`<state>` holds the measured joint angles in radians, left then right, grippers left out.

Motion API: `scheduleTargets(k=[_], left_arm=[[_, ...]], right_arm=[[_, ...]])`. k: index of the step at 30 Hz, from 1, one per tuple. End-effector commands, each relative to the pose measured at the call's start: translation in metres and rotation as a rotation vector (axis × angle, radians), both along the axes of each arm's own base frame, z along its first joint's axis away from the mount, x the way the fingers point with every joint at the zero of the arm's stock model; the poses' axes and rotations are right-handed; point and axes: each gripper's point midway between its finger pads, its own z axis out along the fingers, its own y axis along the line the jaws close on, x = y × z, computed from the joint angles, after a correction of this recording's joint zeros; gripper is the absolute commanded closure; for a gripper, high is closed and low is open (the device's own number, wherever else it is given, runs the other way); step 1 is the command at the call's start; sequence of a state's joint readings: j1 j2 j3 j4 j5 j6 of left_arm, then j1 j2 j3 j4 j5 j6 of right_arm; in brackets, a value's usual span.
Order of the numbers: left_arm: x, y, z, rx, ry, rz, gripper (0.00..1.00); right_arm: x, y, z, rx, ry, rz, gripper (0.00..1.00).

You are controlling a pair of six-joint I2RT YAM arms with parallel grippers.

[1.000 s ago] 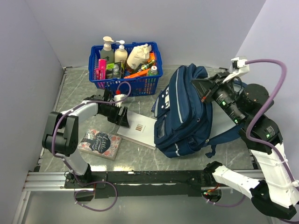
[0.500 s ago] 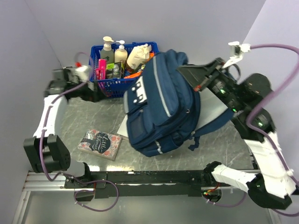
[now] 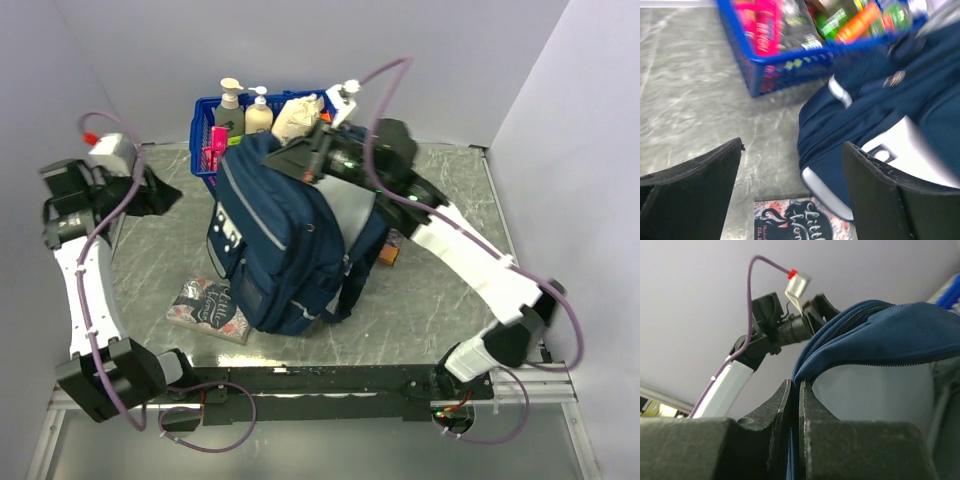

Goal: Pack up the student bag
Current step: Adjust the student bag at the center of the board.

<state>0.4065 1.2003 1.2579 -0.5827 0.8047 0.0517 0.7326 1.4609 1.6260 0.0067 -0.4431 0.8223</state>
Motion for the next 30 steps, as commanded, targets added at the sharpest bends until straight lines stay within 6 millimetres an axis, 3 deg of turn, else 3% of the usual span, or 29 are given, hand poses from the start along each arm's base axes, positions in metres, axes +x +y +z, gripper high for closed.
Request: scheduleTargets(k=[1,3,5,11,14,15,17,19,21,22,24,25,26,28,30], left_arm=[[-0.004,0.039,0.054,-0.112,-0.134,0.119,0.18],[-0.013,0.053,0.07,-0.149,-0.178,0.136,0.2],[-0.018,0.061,0.077,-0.155,-0.191,0.142,0.21],[-0.033,0.056,0.086,-0.236,-0.199,0.062,0.25],[-0.044,0.04,0.089,-0.273,-0.193,-0.045,0.26],[-0.047,0.035,0.093,-0.27,-0.201,-0.067,0.24],[-0.055,0.022,0.099,-0.269,-0.215,-0.137,0.19],[-0.065,0.003,0.101,-0.282,-0.204,-0.183,0.05],[-0.07,-0.027,0.099,-0.2,-0.234,-0.277,0.01],[-0.075,-0.059,0.091,-0.208,-0.196,-0.365,0.01],[-0.079,-0.083,0.077,-0.123,-0.221,-0.44,0.01],[-0.087,-0.107,0.071,-0.121,-0.213,-0.535,0.01],[-0.088,-0.115,0.059,-0.101,-0.185,-0.563,0.01],[-0.092,-0.141,0.045,-0.071,-0.158,-0.661,0.01],[-0.087,-0.153,0.03,-0.044,-0.133,-0.667,0.04]], right_arm=[[-0.06,-0.012,0.156,0.384,-0.333,0.101,1.0],[-0.054,0.01,0.148,0.37,-0.315,0.121,1.0],[-0.048,0.016,0.153,0.381,-0.321,0.112,1.0],[-0.026,0.006,0.15,0.521,-0.332,-0.048,1.0],[-0.005,0.009,0.13,0.493,-0.273,-0.144,1.0],[0.008,0.014,0.104,0.452,-0.228,-0.181,1.0],[0.013,0.01,0.083,0.422,-0.188,-0.252,1.0],[0.036,0.011,0.033,0.293,-0.117,-0.379,1.0],[0.045,0.007,0.003,0.197,-0.073,-0.454,1.0],[0.047,0.002,-0.013,0.138,-0.037,-0.491,1.0],[0.052,-0.004,-0.043,0.077,-0.004,-0.535,1.0],[0.051,-0.011,-0.046,0.065,-0.003,-0.554,1.0],[0.052,-0.014,-0.06,0.017,-0.001,-0.565,1.0],[0.055,-0.023,-0.066,-0.028,0.002,-0.612,0.99],[0.057,-0.027,-0.074,-0.08,0.017,-0.631,0.96]])
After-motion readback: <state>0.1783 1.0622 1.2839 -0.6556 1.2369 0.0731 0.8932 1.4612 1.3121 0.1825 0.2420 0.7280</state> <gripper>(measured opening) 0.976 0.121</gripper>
